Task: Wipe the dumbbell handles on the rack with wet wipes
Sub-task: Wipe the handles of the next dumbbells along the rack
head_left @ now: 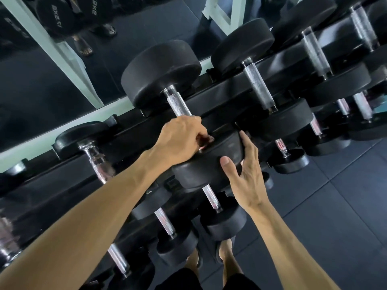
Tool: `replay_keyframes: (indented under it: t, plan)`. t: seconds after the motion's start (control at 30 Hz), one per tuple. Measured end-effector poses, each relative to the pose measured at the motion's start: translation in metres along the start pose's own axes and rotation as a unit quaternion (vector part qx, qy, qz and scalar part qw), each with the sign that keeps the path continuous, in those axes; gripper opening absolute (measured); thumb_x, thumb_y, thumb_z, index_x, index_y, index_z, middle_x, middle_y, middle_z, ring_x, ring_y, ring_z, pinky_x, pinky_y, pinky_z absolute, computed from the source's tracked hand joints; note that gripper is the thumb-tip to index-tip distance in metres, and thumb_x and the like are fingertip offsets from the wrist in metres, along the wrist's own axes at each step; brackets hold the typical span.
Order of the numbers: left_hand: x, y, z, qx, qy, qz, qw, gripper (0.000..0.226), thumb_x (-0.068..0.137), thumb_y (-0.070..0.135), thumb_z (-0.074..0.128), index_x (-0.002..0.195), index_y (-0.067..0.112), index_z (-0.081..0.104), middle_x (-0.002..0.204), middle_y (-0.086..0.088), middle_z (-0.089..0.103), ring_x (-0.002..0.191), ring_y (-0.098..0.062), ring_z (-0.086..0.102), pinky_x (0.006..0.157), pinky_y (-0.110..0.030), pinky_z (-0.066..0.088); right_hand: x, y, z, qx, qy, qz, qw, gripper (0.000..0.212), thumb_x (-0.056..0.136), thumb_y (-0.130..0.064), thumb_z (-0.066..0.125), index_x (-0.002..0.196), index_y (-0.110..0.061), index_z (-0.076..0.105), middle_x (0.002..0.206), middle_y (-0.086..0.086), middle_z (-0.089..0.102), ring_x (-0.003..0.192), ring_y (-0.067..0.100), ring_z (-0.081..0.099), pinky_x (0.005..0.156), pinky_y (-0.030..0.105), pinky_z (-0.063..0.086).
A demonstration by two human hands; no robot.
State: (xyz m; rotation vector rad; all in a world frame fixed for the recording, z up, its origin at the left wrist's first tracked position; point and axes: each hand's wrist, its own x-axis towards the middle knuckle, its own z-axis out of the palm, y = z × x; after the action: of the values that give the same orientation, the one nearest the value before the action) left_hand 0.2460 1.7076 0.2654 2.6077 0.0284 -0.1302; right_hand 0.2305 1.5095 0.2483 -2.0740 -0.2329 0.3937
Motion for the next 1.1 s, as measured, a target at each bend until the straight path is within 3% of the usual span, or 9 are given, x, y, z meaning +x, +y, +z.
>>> replay_keyframes:
  t: [0.07,0.2,0.4,0.53,0.6,0.67,0.77,0.93,1.1]
  plan:
    - [0.005,-0.001,-0.005,0.002,0.029,-0.006,1.0,0.021,0.094,0.042,0.064,0.095,0.026,0.078,0.071,0.012,0.04,0.081,-0.018,0.058,0.068,-0.032,0.039,0.0,0.0,0.0,0.003,0.0,0.005,1.0,0.089,0.078,-0.074,0.045,0.155,-0.038,0.018,0.149,-0.022,0.027,0.137,-0.001,0.032,0.108,0.023,0.029]
    - [0.006,-0.011,-0.012,-0.044,0.14,-0.036,0.989,0.021,0.094,0.042,0.065,0.09,0.027,0.079,0.078,0.012,0.066,0.077,-0.008,0.063,0.071,-0.033,0.051,0.0,0.0,0.0,0.003,-0.002,0.009,1.0,0.09,0.077,-0.074,0.044,0.155,-0.037,0.017,0.15,-0.022,0.025,0.138,0.0,0.03,0.108,0.025,0.029]
    - [0.0,0.009,-0.004,0.013,0.021,-0.014,1.0,0.015,0.093,0.032,0.068,0.1,0.022,0.078,0.084,0.009,0.048,0.085,-0.023,0.061,0.068,-0.034,0.045,-0.001,-0.001,-0.001,0.012,-0.003,0.009,1.0,0.089,0.078,-0.074,0.045,0.155,-0.039,0.018,0.156,-0.016,0.024,0.141,0.003,0.03,0.112,0.029,0.03]
    - [0.019,-0.002,-0.027,0.073,0.139,-0.075,0.985,0.031,0.097,0.044,0.059,0.083,0.022,0.076,0.083,0.009,0.055,0.073,-0.012,0.057,0.064,-0.023,0.035,0.0,0.001,-0.005,0.003,-0.021,0.009,1.0,0.091,0.077,-0.077,0.044,0.155,-0.04,0.015,0.157,-0.018,0.021,0.143,0.004,0.028,0.111,0.029,0.03]
    - [0.018,-0.009,-0.029,0.009,0.2,-0.109,0.974,0.029,0.094,0.043,0.063,0.079,0.022,0.077,0.076,0.011,0.062,0.071,-0.01,0.06,0.068,-0.026,0.045,0.001,0.002,-0.006,-0.004,-0.026,0.008,1.0,0.092,0.077,-0.078,0.042,0.155,-0.039,0.014,0.158,-0.017,0.02,0.143,0.004,0.027,0.107,0.019,0.028]
    - [0.009,-0.003,-0.019,-0.059,0.15,-0.113,0.981,0.02,0.089,0.039,0.071,0.081,0.021,0.078,0.07,0.012,0.065,0.072,-0.01,0.062,0.08,-0.036,0.053,0.001,0.002,-0.006,-0.007,-0.026,0.004,1.0,0.093,0.077,-0.079,0.041,0.156,-0.038,0.014,0.158,-0.015,0.02,0.143,0.003,0.025,0.098,0.007,0.017]
    - [0.0,0.011,0.0,-0.081,0.047,-0.087,0.992,0.01,0.084,0.033,0.079,0.088,0.025,0.081,0.076,0.008,0.068,0.082,-0.01,0.067,0.081,-0.035,0.056,0.003,0.004,-0.007,-0.009,-0.03,-0.009,0.999,0.092,0.078,-0.078,0.042,0.156,-0.036,0.015,0.158,-0.012,0.022,0.145,0.007,0.025,0.11,0.019,0.023]
    - [0.01,0.004,-0.013,-0.039,0.19,-0.128,0.973,0.021,0.089,0.039,0.072,0.083,0.02,0.08,0.061,0.015,0.064,0.063,-0.001,0.06,0.071,-0.027,0.052,0.006,0.005,-0.012,-0.018,-0.047,-0.015,0.999,0.094,0.078,-0.079,0.044,0.155,-0.035,0.016,0.157,-0.01,0.024,0.143,0.009,0.028,0.117,0.043,0.033]
    - [0.002,0.016,-0.008,-0.007,-0.025,-0.075,0.997,0.013,0.089,0.019,0.071,0.097,0.02,0.08,0.082,0.0,0.066,0.082,-0.019,0.064,0.083,-0.033,0.052,0.007,0.004,-0.015,-0.014,-0.057,-0.017,0.998,0.096,0.076,-0.08,0.044,0.156,-0.034,0.015,0.157,-0.011,0.023,0.143,0.009,0.026,0.117,0.046,0.033]
